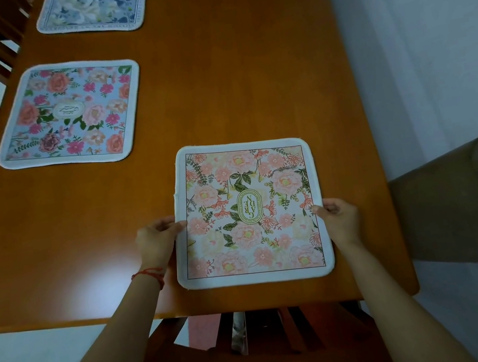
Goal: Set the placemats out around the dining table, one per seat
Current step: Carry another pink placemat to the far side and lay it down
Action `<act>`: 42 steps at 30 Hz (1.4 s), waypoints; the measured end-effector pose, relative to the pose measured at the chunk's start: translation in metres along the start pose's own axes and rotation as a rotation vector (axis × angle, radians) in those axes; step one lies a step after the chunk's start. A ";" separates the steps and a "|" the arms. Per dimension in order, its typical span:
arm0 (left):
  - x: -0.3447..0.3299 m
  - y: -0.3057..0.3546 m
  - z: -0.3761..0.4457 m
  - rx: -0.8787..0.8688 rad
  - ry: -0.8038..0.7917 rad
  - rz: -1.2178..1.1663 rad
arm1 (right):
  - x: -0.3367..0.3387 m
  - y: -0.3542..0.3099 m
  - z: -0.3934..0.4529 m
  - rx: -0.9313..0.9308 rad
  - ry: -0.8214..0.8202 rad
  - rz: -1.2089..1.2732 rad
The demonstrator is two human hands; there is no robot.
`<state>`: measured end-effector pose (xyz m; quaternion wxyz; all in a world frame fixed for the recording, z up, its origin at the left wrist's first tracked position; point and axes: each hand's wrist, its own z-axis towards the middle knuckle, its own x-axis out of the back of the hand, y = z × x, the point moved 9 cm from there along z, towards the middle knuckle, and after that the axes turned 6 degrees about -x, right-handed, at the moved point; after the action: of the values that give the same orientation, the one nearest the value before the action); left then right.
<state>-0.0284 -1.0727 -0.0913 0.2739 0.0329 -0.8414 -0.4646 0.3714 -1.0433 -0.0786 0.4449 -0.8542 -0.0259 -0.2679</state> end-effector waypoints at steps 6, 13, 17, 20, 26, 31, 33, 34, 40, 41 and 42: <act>0.000 -0.001 0.001 0.004 -0.004 0.002 | 0.001 0.000 0.000 -0.026 -0.009 0.001; 0.007 0.012 -0.009 -0.097 0.012 0.147 | 0.002 0.001 -0.004 -0.070 -0.018 0.002; 0.008 0.024 -0.024 -0.210 0.004 0.236 | 0.007 -0.002 -0.011 -0.066 0.001 -0.041; 0.006 0.036 -0.040 -0.271 0.008 0.306 | 0.012 -0.008 -0.020 -0.035 0.014 -0.074; -0.004 0.040 -0.059 -0.318 -0.106 0.460 | 0.002 -0.030 -0.047 0.192 -0.042 -0.290; -0.010 0.055 -0.090 -0.451 -0.148 0.572 | -0.016 -0.060 -0.077 0.416 -0.169 -0.431; -0.007 0.057 -0.101 -0.494 -0.157 0.616 | -0.023 -0.069 -0.089 0.511 -0.213 -0.491; -0.004 0.058 -0.106 -0.517 -0.148 0.645 | -0.026 -0.075 -0.095 0.560 -0.231 -0.520; 0.028 0.060 -0.132 -0.528 -0.024 0.728 | -0.048 -0.102 -0.135 0.780 -0.304 -0.657; 0.036 0.058 -0.136 -0.517 0.000 0.739 | -0.053 -0.106 -0.143 0.806 -0.316 -0.668; 0.044 0.056 -0.138 -0.518 0.024 0.750 | -0.058 -0.110 -0.151 0.835 -0.328 -0.673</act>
<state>0.0132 -1.1605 0.0305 0.4323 -0.3382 -0.6481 -0.5279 0.2252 -1.0822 0.0453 0.6254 -0.5805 -0.4699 -0.2258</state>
